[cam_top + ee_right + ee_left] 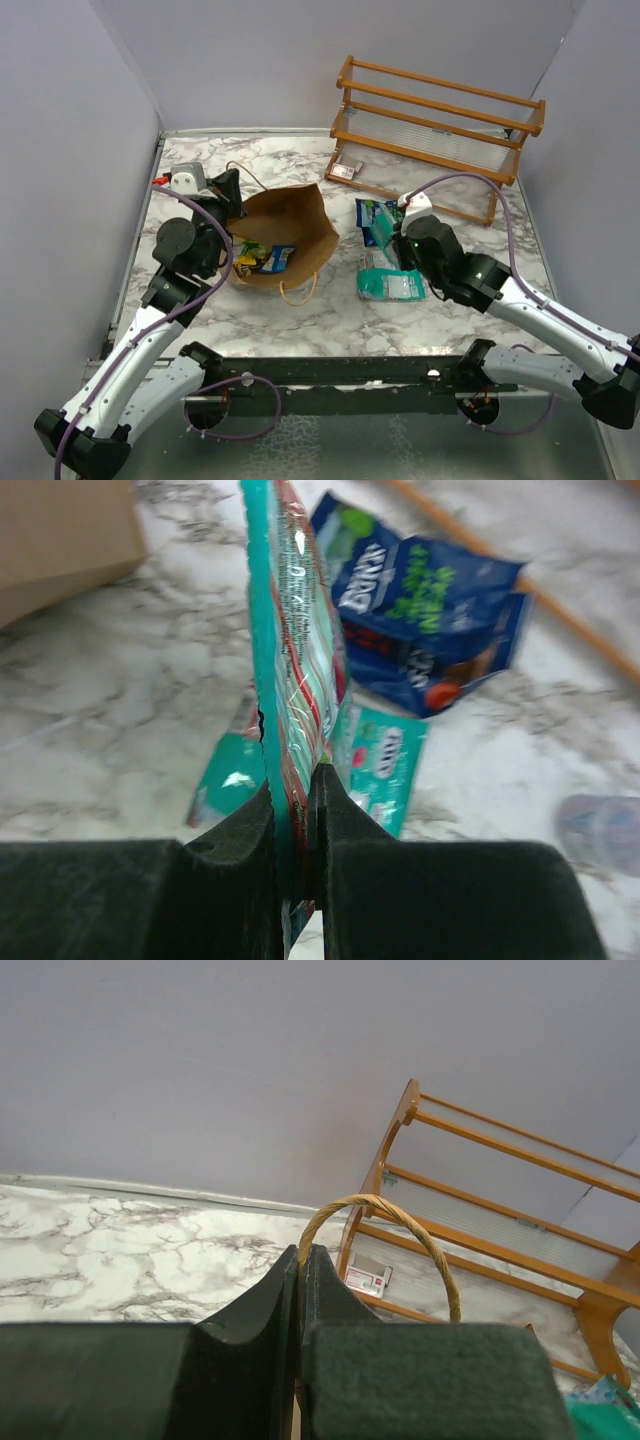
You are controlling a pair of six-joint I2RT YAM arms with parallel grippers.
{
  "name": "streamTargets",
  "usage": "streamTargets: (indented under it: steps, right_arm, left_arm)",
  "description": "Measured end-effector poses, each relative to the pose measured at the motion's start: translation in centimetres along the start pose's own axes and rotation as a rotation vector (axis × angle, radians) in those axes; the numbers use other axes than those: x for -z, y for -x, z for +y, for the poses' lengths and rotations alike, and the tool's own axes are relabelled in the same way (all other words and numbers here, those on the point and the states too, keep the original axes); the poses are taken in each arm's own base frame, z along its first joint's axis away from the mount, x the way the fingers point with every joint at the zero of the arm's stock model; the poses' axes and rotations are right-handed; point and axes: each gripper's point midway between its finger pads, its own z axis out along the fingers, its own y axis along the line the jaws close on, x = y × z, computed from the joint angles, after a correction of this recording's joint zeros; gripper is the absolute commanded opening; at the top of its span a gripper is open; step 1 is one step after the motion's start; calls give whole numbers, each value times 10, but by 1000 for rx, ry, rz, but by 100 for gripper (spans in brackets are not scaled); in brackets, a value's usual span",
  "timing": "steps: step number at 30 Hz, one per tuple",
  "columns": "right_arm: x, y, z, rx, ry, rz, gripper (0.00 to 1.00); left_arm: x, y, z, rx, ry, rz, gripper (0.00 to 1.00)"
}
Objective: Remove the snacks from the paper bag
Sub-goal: Place the snack at the center of the board.
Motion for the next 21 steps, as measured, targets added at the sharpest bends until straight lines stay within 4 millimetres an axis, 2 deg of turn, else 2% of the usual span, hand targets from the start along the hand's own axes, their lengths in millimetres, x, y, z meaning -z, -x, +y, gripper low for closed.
streamTargets:
  steps: [1,3,9,11,13,14,16,17,20,21]
  right_arm:
    - [-1,-9,8,-44,66,38,1]
    - [0,-12,19,-126,156,73,1]
    - [6,-8,51,-339,429,148,1]
    - [2,-6,51,-433,518,162,1]
    - [-10,-13,37,-539,552,176,1]
    - [-15,-20,32,-584,574,187,1]
    - [-31,-46,18,-684,583,233,1]
    - [-40,-69,12,-749,584,290,1]
    - [-49,-114,9,-863,599,411,1]
    - [-49,-124,9,-890,606,438,1]
  left_arm:
    - [0,0,0,-1,0,0,0]
    - [0,0,0,-1,0,0,0]
    - [1,2,0,2,-1,-5,0]
    - [2,3,0,3,-2,-9,0]
    - [3,5,0,5,-4,-13,0]
    - [4,6,0,6,-4,-15,0]
    - [5,7,0,8,-5,-19,0]
    - [5,7,0,8,-5,-19,0]
    - [6,7,1,6,-4,-17,0]
    - [7,8,1,5,-5,-17,0]
